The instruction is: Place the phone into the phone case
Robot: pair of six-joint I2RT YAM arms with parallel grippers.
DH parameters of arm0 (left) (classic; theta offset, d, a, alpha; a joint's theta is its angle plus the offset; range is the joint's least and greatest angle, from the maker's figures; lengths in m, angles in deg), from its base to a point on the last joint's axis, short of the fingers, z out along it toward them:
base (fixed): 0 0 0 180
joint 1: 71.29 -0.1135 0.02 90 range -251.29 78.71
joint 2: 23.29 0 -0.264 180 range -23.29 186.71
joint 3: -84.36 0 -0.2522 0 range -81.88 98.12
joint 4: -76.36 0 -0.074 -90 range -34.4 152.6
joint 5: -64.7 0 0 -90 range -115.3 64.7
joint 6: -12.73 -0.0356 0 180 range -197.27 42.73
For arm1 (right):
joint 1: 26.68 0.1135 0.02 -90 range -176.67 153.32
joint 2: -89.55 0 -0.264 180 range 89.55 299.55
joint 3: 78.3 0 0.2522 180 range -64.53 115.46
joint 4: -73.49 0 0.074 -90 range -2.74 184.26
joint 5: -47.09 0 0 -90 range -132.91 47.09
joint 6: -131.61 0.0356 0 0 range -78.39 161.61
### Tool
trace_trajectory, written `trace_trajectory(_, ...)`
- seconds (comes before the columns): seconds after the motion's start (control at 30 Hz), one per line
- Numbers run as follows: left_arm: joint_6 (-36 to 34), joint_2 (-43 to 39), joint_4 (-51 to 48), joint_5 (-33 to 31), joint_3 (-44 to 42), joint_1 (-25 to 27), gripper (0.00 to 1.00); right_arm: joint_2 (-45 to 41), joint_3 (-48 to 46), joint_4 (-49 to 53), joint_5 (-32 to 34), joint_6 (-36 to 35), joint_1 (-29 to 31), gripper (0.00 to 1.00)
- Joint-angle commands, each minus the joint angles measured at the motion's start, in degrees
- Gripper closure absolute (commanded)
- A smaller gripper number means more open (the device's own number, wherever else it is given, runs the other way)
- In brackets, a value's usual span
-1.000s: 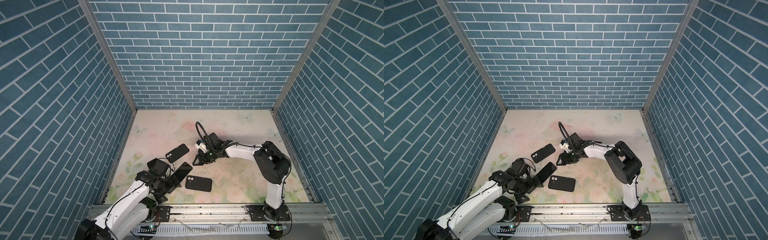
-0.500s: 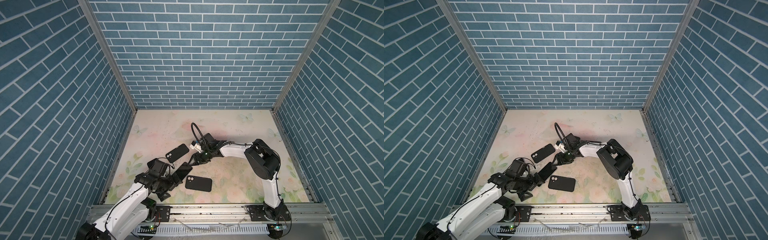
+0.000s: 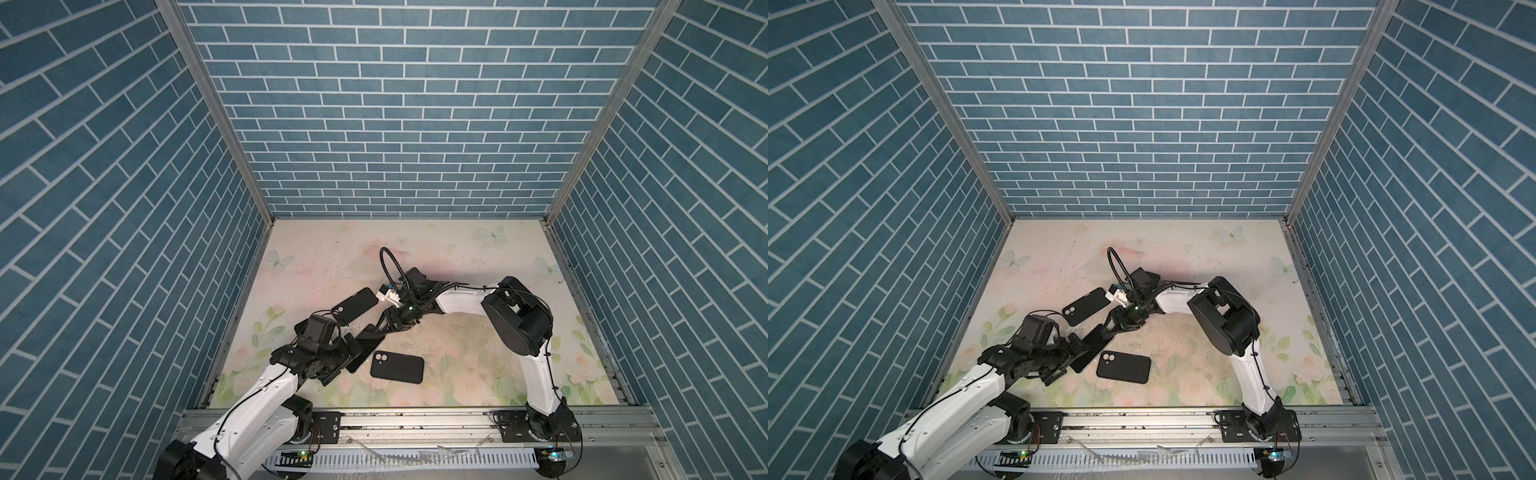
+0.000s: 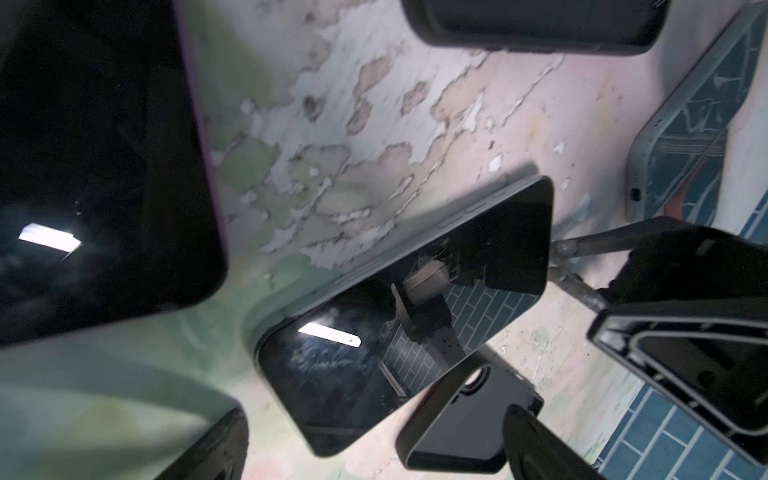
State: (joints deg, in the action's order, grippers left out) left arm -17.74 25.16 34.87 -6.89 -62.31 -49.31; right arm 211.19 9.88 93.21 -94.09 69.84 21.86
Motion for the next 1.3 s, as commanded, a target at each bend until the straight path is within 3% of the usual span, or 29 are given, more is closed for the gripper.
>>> trace_trajectory(0.0, -1.34, 1.88, 3.17, -2.24, -4.02, -0.47, 0.03, 1.69, 0.66, 0.82, -3.36, -0.54, 0.68, 0.44)
trace_trajectory(0.4, -3.67, 3.28, 3.46, -2.08, -4.11, -0.82, 0.04, -1.39, -1.15, -5.28, -5.03, 0.76, 0.84, 0.54)
trace_trajectory(0.83, -4.24, 3.55, 3.31, -1.41, -2.75, -1.01, 0.04, -4.10, -2.17, -8.07, -5.42, 2.09, 0.95, 0.75)
trace_trajectory(1.27, -5.12, 3.16, 3.16, -1.54, -0.89, -1.01, 0.04, -3.96, -2.52, -9.38, -6.21, 3.85, 0.88, 0.78)
